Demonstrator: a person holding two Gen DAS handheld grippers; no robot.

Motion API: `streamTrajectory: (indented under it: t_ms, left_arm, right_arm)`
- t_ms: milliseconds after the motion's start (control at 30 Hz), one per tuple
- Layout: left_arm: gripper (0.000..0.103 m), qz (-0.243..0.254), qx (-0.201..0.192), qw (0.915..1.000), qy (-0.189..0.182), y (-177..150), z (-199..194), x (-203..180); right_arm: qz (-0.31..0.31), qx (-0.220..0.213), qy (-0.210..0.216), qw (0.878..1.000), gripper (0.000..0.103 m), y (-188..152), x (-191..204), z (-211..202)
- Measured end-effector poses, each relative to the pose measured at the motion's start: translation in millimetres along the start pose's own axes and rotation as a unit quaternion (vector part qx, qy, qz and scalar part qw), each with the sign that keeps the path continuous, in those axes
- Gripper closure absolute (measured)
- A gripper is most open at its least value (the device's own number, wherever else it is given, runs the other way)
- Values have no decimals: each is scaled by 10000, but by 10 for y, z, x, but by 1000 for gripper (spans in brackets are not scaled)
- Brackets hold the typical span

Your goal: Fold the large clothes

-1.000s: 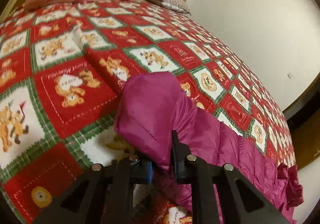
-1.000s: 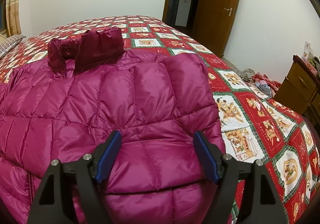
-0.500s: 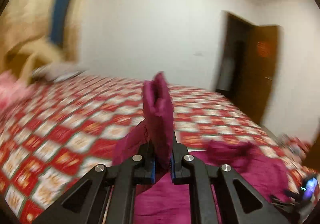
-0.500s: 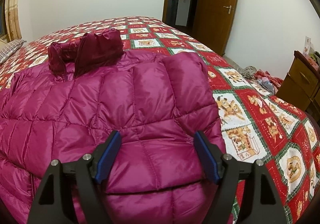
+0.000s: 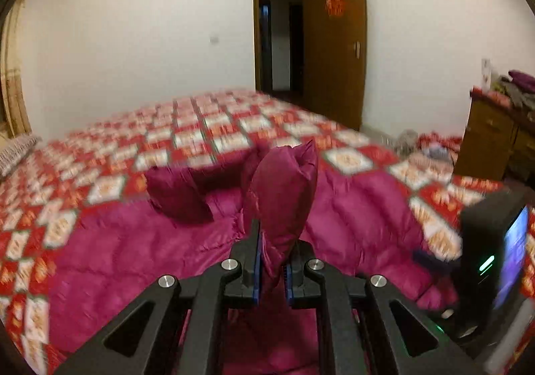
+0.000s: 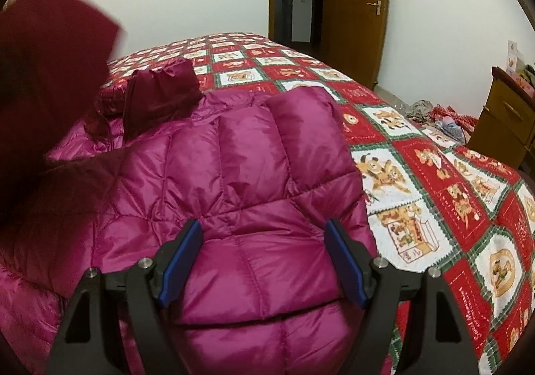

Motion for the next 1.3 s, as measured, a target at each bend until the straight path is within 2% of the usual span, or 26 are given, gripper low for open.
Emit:
streamTrajectory:
  t_ms: [100,167,233,267,333,367,467,533,600,667,733,833,933,1000,1033,1133,1233,1300]
  left_arm:
    - [89,-261,616,9973,-311,-236,188,13]
    - [81,-344,786,9954,-416,-292,170,1]
    - [59,-420,937,9928,-620,-318,84,-35]
    - [52,-478,948,9916,-740,-313,39,-22]
    - [29,-540,841,9921,-753,-316,-152,-4]
    - [26,-448,742,9941,-651,-316,-289,11]
    - [25,-234,498,9980,-312,-282,-564,150]
    - [25,-334,385,9987,17,-250,-711,385]
    - [25,-499,447,9969,401,-213,-691,720]
    - [25,-618,449,9934,850,-194,-698,1052]
    - [25,-674,392,9858,1485,-167,-682,1406]
    - [25,-735,576,9730,2109,-166,-518,1697]
    - [25,-748,764,9677,2283,-221,-339,1790]
    - [25,-734,901,9614,2492,-296,-240,1831]
    - [25,-739,924,9595,2555,-341,-194,1844]
    - [25,-895,1044,9612,2391,-516,-83,1817]
    - [25,-892,1055,9652,2220,-669,-4,1764]
    - [25,-846,1056,9661,2200,-692,20,1724]
  right_arm:
    - [54,-6,38,10000,25,4,-20,1]
    - [64,-10,41,10000,25,4,-18,1]
    - [65,0,62,10000,25,2,-17,0]
    - [61,-2,66,10000,25,2,-18,-3]
    - [61,1,69,10000,25,3,-17,-1]
    - [54,0,67,10000,25,2,-19,-1]
    - [38,4,62,10000,25,-2,-22,1]
    - [32,-9,54,10000,24,-1,-21,-8]
    - [87,-71,44,9999,25,11,-49,-57]
    - [166,-223,7,9996,26,43,-122,-219]
    - [182,-640,-240,9975,30,135,-215,-523]
    - [-94,-1048,44,9944,30,343,-38,-824]
    - [-600,-890,485,9930,36,500,370,-796]
    - [-895,-747,621,9912,39,531,605,-677]
    - [-1055,-638,657,9902,46,514,720,-577]
    - [-1340,-200,704,9883,64,369,870,-274]
    - [-1471,182,481,9878,67,135,833,21]
    - [-1467,226,417,9880,63,53,736,82]
Point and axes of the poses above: each gripper's, at about its wrist camera, not at the fingertips, and z roughly the way its jaws point, x to its left, y to its top, the point moved 7 cm from there along z, roughly the way its jaws point, and after that the axes turned 1 degree about -z, right-handed, at the moved point
